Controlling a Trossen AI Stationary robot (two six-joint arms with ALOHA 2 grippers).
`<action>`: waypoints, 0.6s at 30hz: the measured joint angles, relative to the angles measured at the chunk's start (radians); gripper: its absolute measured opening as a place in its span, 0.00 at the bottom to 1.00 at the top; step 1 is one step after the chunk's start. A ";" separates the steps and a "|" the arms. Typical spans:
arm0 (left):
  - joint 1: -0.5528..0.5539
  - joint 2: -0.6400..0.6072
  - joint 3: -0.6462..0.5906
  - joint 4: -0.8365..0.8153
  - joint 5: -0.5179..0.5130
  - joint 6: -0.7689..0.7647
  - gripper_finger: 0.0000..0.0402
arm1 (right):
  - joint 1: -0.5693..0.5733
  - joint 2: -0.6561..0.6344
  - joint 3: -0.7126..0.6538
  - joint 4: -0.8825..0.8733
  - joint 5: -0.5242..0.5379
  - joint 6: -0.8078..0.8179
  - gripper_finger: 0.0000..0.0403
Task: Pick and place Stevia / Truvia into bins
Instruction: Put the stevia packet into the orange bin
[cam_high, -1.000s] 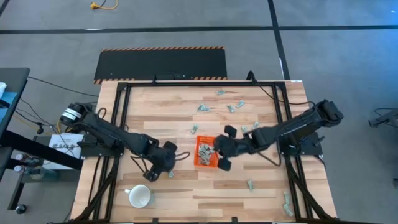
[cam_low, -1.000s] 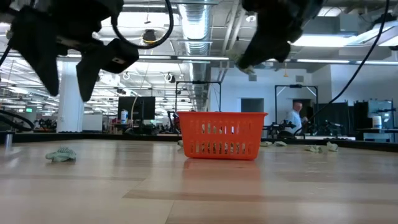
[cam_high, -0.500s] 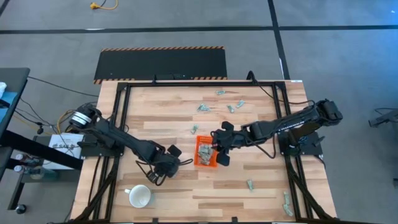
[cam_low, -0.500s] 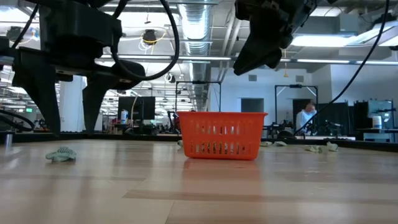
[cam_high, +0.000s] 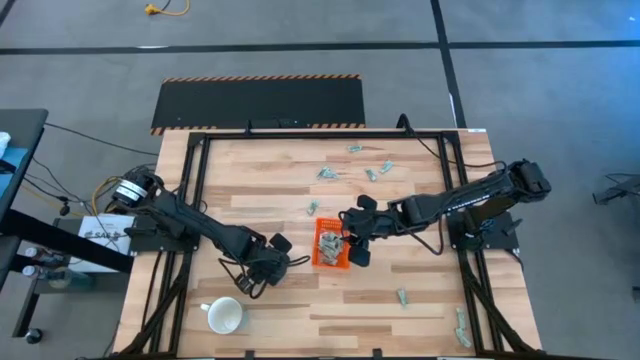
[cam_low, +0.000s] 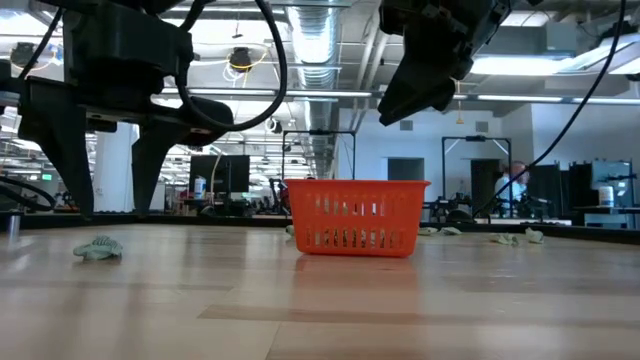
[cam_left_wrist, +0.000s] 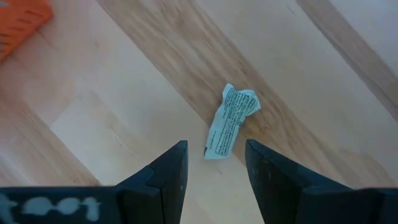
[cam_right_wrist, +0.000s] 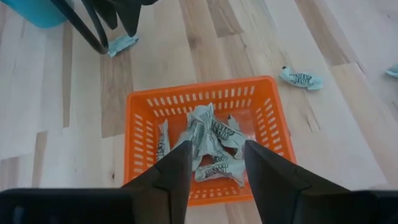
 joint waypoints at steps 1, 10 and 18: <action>0.000 0.008 0.001 0.003 0.000 0.000 0.38 | 0.000 0.000 0.000 -0.002 0.000 0.000 0.35; -0.016 0.091 0.002 0.021 0.003 0.010 0.38 | 0.006 0.000 0.000 -0.013 0.004 0.000 0.32; -0.017 0.106 0.005 0.026 0.005 0.008 0.30 | 0.007 0.000 0.000 -0.017 0.008 0.005 0.29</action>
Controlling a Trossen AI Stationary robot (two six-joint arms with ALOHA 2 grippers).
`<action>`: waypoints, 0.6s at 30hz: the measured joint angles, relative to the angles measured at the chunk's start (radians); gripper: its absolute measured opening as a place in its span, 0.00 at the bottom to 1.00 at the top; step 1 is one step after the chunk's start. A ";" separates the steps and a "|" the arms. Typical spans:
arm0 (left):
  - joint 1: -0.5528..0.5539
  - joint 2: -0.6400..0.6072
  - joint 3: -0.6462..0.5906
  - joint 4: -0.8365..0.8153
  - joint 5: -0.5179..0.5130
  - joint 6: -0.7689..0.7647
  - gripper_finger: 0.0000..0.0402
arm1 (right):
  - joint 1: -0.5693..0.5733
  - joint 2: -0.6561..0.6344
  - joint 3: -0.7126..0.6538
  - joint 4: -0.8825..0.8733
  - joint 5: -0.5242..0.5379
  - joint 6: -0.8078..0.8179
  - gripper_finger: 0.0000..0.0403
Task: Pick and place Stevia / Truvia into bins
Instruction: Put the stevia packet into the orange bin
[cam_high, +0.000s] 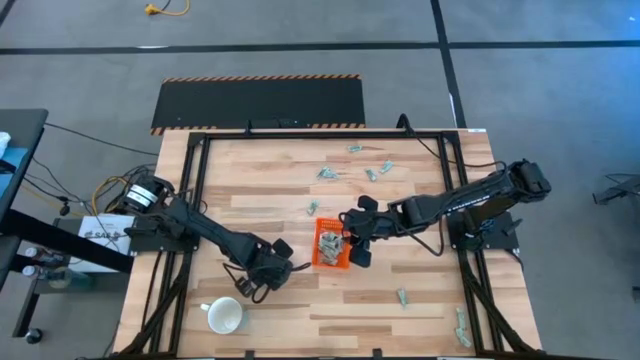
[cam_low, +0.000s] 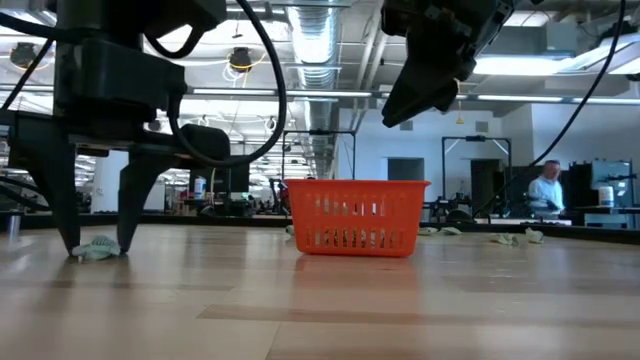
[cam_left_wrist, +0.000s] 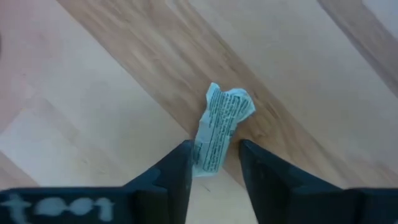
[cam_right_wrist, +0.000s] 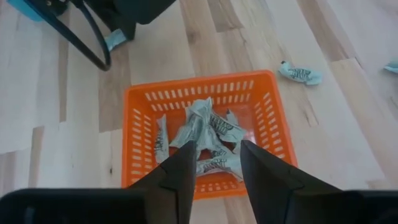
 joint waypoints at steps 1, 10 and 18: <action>0.000 0.000 0.000 0.000 0.000 0.000 0.27 | 0.000 0.000 0.000 -0.003 0.002 0.006 0.28; 0.000 0.005 0.019 -0.019 -0.007 -0.062 0.02 | 0.045 -0.014 0.000 -0.073 0.076 0.048 0.24; 0.002 0.010 0.144 -0.178 -0.079 -0.086 0.01 | 0.130 -0.083 0.000 -0.194 0.168 0.158 0.24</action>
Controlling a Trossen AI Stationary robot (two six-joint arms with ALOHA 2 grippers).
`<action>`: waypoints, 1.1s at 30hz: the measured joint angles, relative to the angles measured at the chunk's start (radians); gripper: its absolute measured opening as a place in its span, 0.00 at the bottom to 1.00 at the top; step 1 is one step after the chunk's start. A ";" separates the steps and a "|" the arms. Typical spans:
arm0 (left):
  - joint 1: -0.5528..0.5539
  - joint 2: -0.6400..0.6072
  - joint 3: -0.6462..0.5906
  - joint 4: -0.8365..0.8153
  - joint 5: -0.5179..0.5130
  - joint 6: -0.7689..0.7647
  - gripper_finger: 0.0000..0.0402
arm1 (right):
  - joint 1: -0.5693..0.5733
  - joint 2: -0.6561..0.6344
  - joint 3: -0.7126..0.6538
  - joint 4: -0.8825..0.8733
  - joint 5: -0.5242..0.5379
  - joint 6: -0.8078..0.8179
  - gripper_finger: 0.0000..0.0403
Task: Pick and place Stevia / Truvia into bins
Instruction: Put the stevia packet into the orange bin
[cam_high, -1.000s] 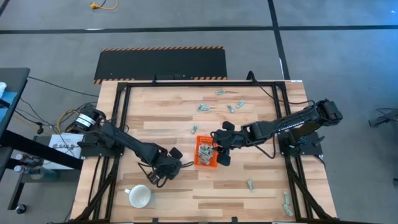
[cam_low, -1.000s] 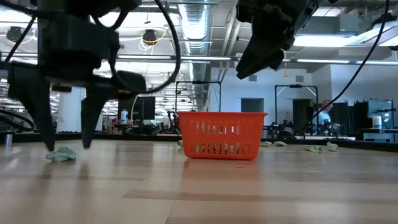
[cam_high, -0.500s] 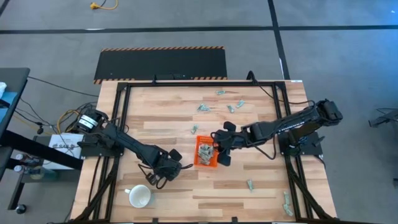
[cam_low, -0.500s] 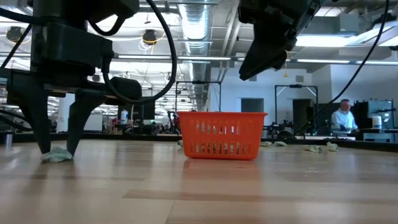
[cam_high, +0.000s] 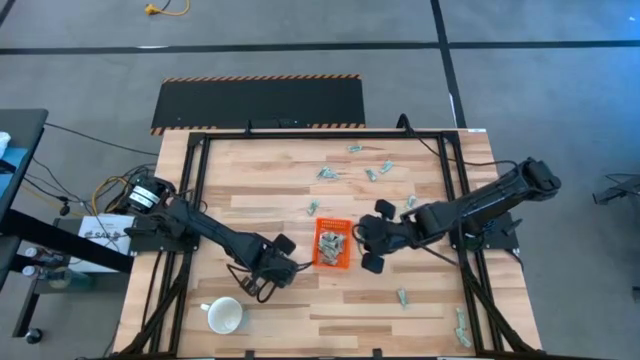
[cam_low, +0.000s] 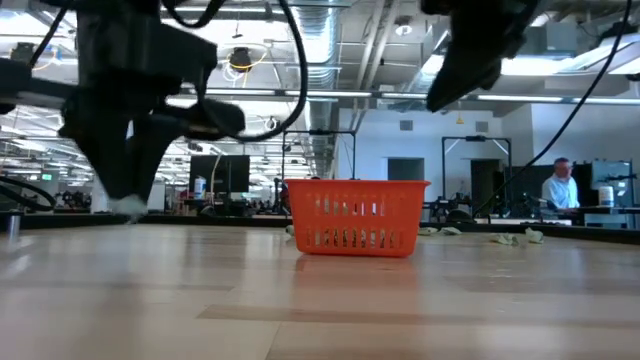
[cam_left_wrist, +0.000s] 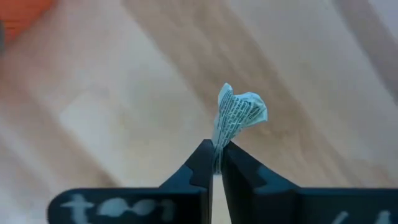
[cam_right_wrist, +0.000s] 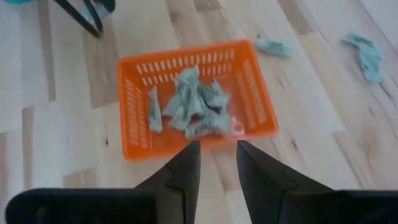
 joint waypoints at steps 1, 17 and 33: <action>0.000 0.000 0.017 -0.023 -0.027 0.001 0.01 | 0.015 -0.009 0.000 -0.019 0.014 0.025 0.24; 0.245 -0.009 0.205 0.067 -0.059 0.223 0.01 | 0.375 -0.034 0.000 -0.436 0.204 0.681 0.24; 0.427 0.129 0.211 0.484 0.301 0.080 0.03 | 0.572 -0.029 -0.129 -0.328 0.190 1.063 0.24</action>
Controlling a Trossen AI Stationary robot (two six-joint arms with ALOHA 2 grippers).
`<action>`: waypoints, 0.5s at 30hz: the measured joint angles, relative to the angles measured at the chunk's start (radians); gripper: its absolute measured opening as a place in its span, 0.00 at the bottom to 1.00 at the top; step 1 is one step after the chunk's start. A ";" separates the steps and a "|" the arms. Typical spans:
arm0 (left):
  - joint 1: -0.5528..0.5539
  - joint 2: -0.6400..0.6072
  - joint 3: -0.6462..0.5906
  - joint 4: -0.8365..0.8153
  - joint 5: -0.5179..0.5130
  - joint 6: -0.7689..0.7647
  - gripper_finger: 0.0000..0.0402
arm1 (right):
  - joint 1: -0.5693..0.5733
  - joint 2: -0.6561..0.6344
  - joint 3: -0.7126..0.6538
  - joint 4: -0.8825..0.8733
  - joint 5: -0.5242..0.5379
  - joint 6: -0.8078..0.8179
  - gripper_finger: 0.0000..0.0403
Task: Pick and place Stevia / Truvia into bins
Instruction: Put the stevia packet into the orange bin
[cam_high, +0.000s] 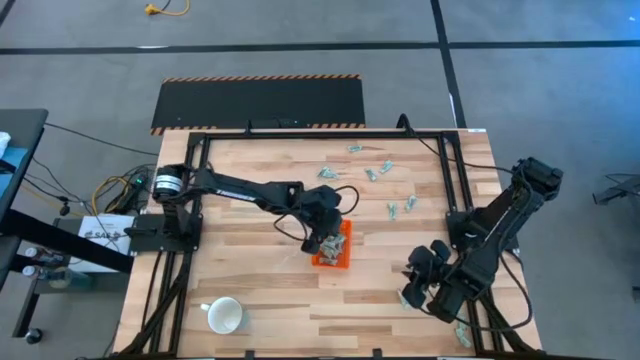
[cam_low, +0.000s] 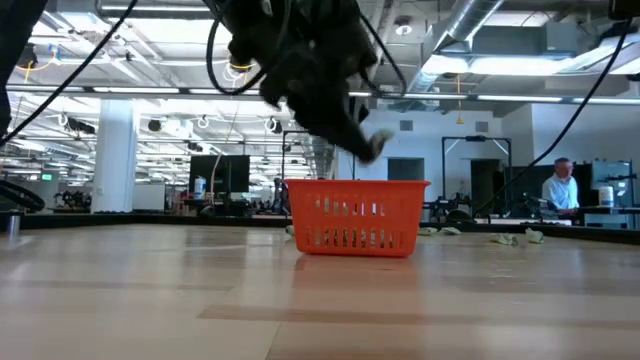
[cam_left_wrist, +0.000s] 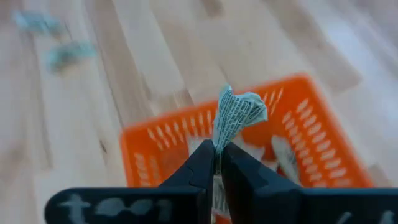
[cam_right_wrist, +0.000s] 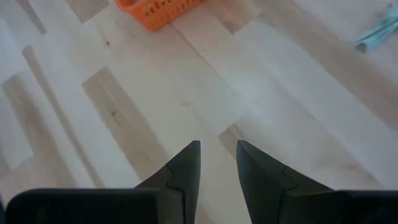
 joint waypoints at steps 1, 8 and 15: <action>0.004 0.011 -0.001 -0.010 0.000 0.000 0.03 | 0.006 0.000 0.000 0.004 0.000 0.006 0.24; 0.016 0.016 0.000 -0.028 0.001 0.001 0.03 | 0.004 0.000 0.000 0.031 0.000 0.001 0.24; 0.015 0.008 0.000 -0.057 0.003 0.019 0.03 | 0.005 0.000 0.000 0.041 0.001 -0.001 0.24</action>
